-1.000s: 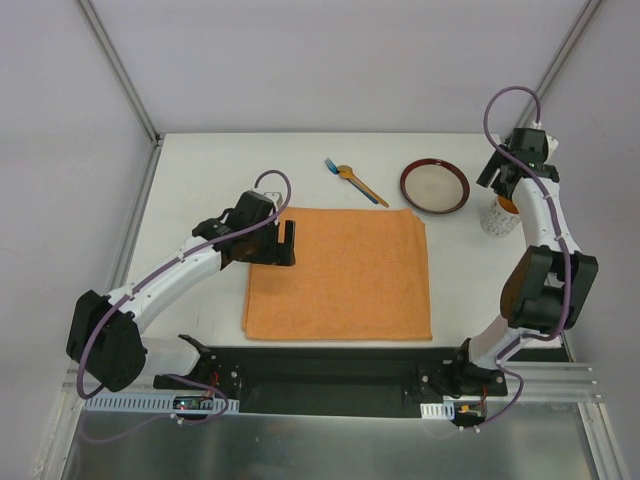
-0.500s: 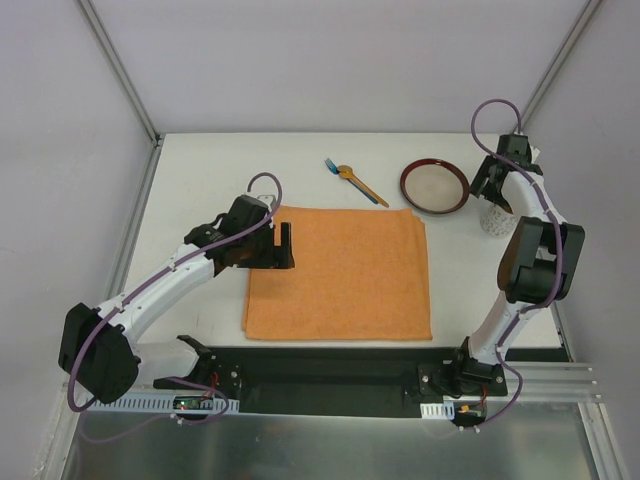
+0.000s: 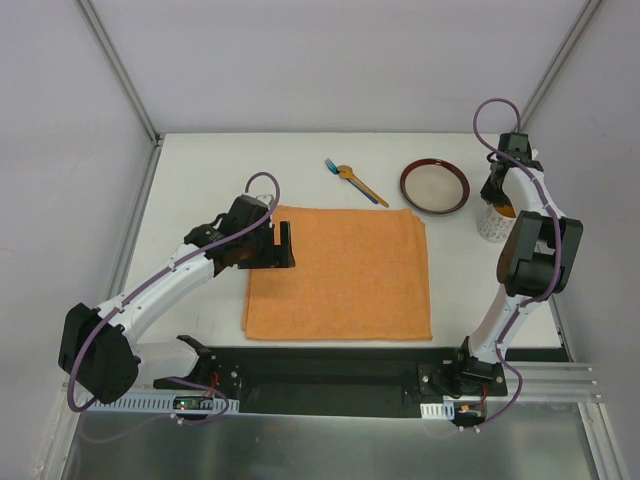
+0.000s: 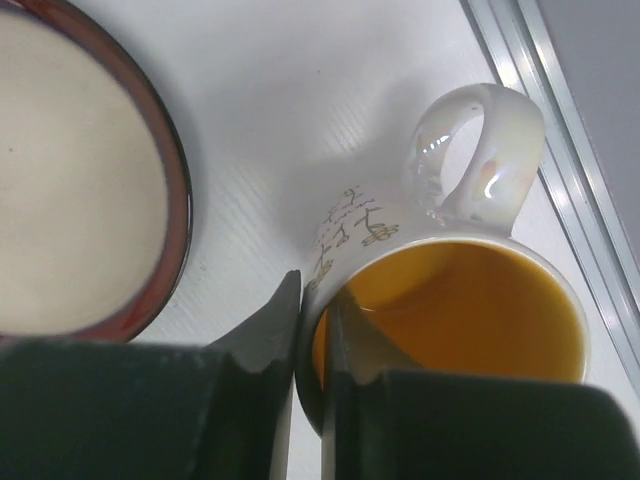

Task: Set the dinner table for one person
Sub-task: Pick up the cup at the corner of the board, then place the cup on the napkin.

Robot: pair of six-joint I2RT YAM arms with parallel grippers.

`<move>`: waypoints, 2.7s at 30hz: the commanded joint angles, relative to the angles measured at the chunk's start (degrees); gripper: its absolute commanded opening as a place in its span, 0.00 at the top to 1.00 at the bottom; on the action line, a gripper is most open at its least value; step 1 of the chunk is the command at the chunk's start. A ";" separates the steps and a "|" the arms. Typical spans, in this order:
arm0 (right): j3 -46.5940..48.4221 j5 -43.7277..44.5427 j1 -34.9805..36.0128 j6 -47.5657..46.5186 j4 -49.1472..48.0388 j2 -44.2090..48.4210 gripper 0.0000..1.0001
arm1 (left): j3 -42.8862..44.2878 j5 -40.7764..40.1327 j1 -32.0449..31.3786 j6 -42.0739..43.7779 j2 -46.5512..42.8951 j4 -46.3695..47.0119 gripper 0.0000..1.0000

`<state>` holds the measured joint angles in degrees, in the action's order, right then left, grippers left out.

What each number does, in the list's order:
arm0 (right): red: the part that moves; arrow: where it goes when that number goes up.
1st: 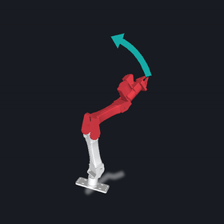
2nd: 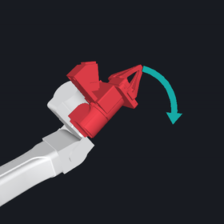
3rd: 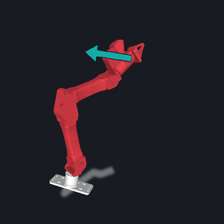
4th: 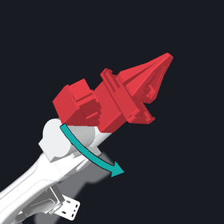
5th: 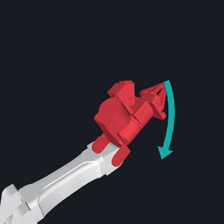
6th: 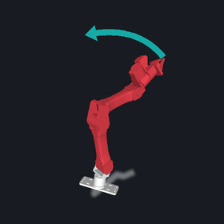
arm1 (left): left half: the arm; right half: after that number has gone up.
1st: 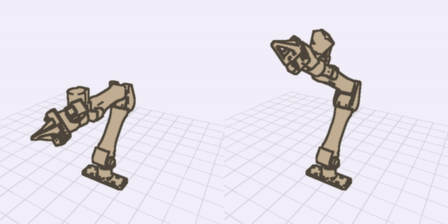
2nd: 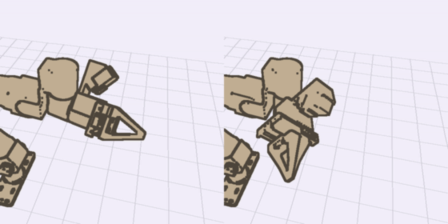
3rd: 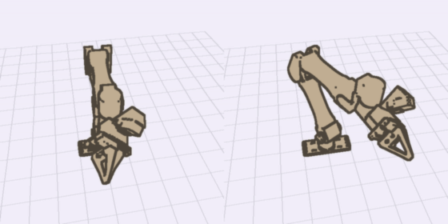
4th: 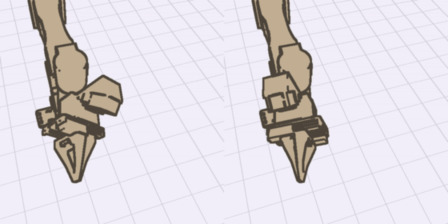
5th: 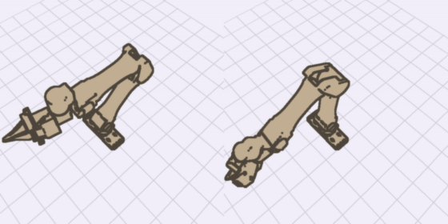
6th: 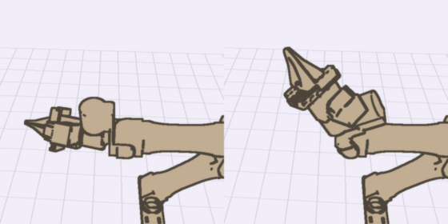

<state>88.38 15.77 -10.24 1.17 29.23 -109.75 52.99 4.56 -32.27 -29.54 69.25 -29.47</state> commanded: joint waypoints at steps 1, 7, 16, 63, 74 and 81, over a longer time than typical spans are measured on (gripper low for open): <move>2.06 0.05 0.22 0.15 1.53 -0.38 0.99 | 0.88 0.89 -0.34 -0.96 0.27 -0.23 0.19; 1.53 0.93 0.31 -0.02 3.28 2.26 0.99 | 2.38 1.33 -0.34 -0.69 2.64 1.96 0.19; 0.04 -3.11 1.45 0.15 8.12 11.84 0.99 | 5.37 0.72 -0.34 0.62 6.51 5.83 0.20; 4.97 -2.67 38.10 0.13 13.13 5.42 0.99 | 1.24 -1.22 -0.34 -1.04 5.27 10.31 0.20; -3.56 -5.57 38.45 1.38 6.37 6.75 0.99 | 2.55 0.19 -0.34 -1.75 7.21 10.67 0.20; -4.00 -5.57 38.45 1.11 6.54 6.75 0.97 | 2.29 0.54 -0.25 -1.05 7.56 10.67 0.20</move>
<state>85.38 10.90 28.60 1.93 38.68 -104.57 54.39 4.08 -32.27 -30.61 76.99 -19.59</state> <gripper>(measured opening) 0.122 0.799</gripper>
